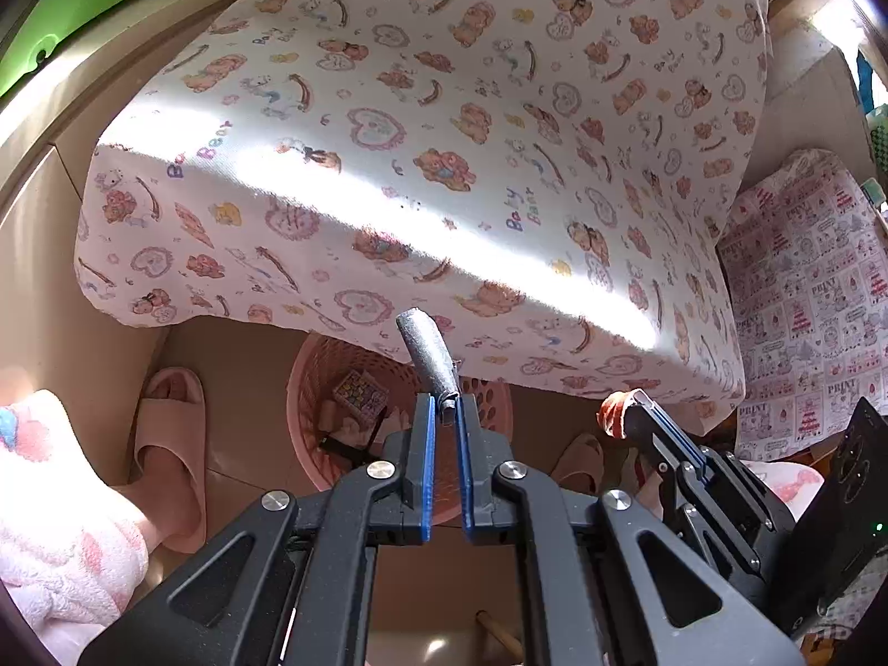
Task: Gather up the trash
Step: 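Carry the held cylinder and red cap off the seat toward the wastebasket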
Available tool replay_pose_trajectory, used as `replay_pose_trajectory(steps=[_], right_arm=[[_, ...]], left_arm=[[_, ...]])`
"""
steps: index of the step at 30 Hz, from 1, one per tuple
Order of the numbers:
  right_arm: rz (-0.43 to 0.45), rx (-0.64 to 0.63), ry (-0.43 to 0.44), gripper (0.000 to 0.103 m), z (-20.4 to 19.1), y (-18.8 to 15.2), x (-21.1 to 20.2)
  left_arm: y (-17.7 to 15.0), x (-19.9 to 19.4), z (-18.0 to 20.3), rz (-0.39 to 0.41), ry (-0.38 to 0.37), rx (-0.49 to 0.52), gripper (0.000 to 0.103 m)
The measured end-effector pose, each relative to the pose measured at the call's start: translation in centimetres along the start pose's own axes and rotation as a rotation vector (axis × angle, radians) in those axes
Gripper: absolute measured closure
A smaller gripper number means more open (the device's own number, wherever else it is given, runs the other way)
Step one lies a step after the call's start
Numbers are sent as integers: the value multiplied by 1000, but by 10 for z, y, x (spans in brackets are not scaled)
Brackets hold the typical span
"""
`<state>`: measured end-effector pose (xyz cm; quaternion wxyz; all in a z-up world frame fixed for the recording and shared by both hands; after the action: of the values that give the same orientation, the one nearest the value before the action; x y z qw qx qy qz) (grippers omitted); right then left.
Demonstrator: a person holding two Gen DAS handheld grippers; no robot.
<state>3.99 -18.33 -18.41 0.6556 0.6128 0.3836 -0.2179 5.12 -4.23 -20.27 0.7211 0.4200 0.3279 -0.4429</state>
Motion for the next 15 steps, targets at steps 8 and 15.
replay_pose_trajectory(steps=[8, 15], right_arm=[[-93, 80, -1, 99, 11, -24, 45], [-173, 108, -36, 99, 20, -50, 85]], left_arm=[[-16, 40, -13, -151, 30, -28, 96], [-21, 70, -15, -196, 76, -14, 96]])
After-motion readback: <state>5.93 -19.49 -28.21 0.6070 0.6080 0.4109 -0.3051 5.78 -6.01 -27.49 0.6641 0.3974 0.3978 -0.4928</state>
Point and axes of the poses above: each gripper's, at about its wrist camera, not at the fingertips, and x roughly the way its jaws point, z to its right, y to its top, the point moved 8 cm from there along x, roughly the way its jaws point, and after that the axes turned 4 degrees about -x, right-handed, at the moved point
